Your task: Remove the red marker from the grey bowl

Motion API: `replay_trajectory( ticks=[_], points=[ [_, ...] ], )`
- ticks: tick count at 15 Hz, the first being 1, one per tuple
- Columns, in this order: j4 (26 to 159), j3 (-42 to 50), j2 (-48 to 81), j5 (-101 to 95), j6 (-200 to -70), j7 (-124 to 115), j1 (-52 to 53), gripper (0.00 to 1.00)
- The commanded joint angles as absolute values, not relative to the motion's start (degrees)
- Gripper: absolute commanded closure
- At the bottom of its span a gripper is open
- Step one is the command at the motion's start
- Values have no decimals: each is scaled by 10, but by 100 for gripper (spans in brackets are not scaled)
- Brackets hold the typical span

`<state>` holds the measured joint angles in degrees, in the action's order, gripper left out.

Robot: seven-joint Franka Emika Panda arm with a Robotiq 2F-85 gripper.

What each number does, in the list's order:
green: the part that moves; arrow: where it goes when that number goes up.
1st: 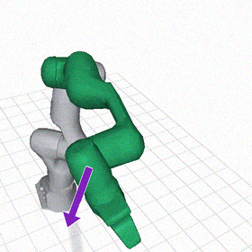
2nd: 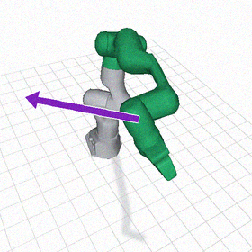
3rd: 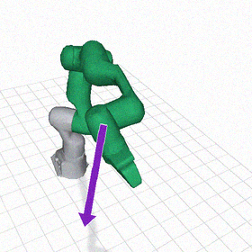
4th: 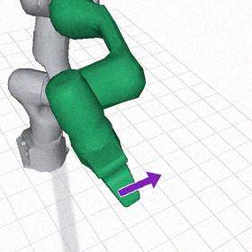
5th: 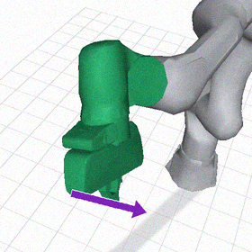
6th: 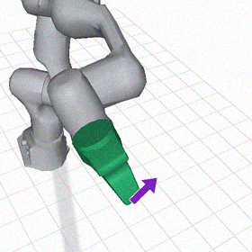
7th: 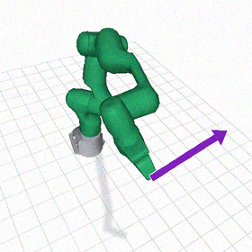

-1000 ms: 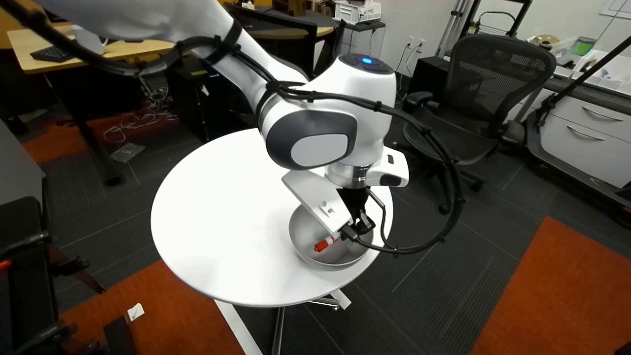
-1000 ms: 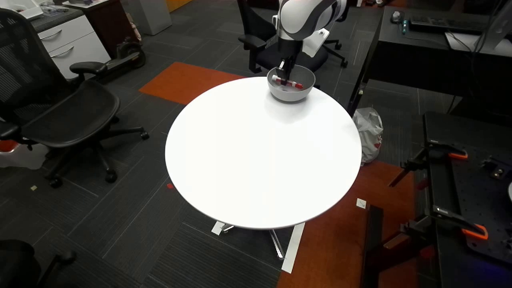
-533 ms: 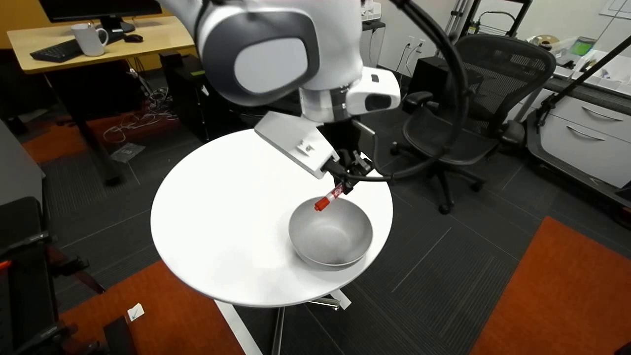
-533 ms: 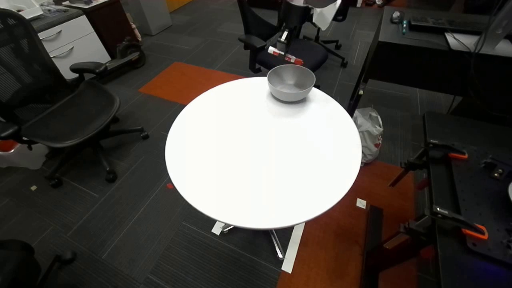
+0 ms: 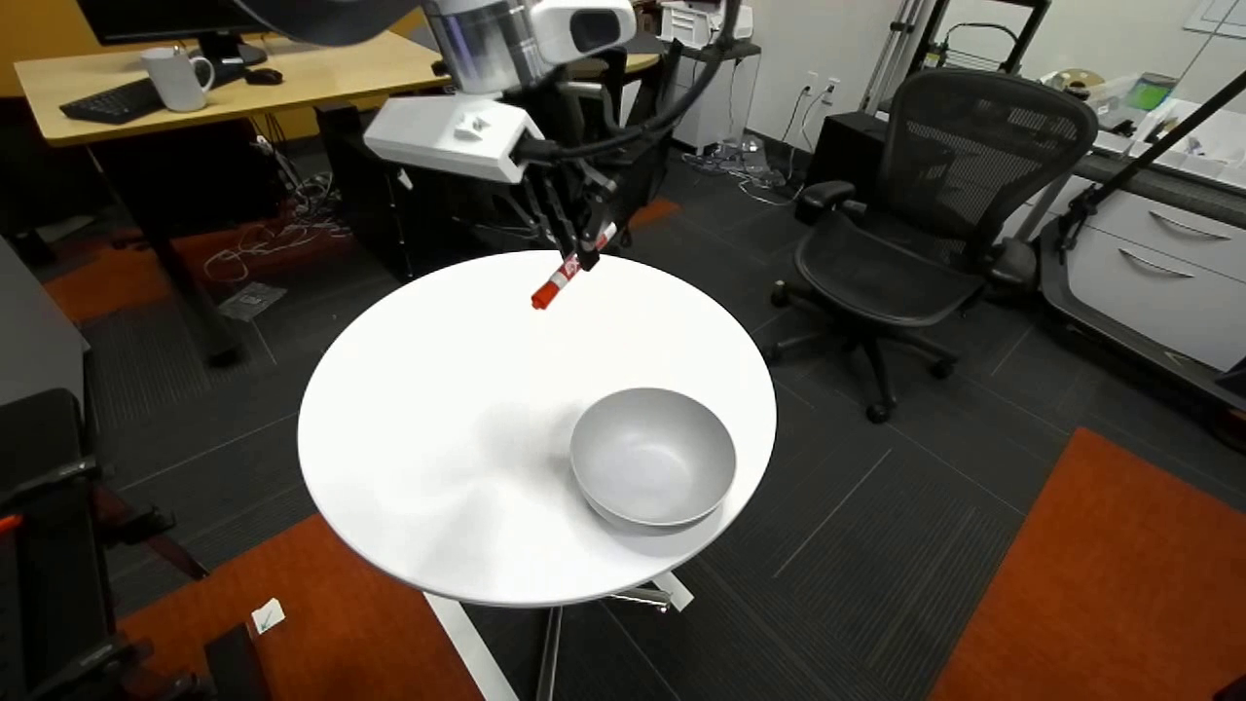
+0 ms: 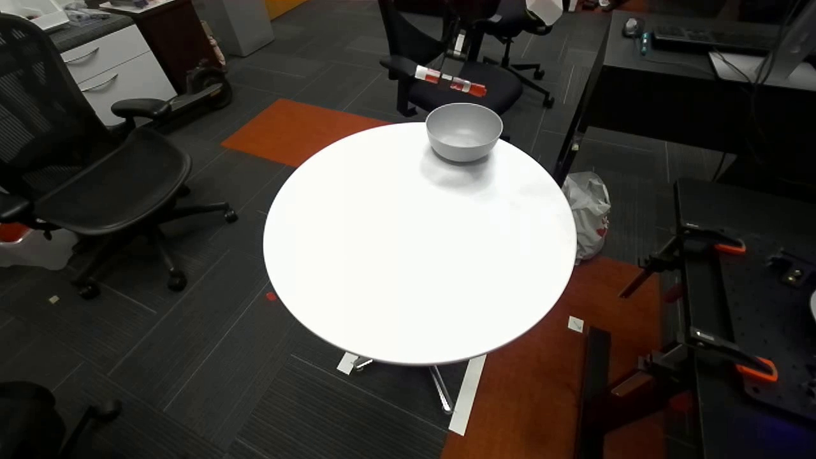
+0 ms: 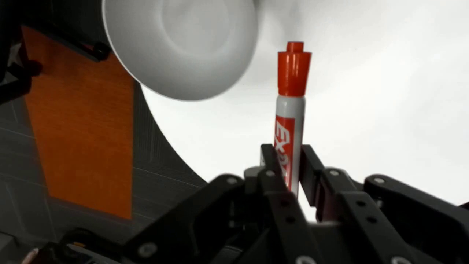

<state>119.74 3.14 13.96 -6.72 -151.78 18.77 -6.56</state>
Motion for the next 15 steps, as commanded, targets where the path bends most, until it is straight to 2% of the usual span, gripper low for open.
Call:
replay_trajectory(
  ticks=[1,15],
  points=[
    [1218,5,125,-86,-1513,212,-41,95],
    [1107,-107,307,-122,-1487,407,11,95]
  ],
)
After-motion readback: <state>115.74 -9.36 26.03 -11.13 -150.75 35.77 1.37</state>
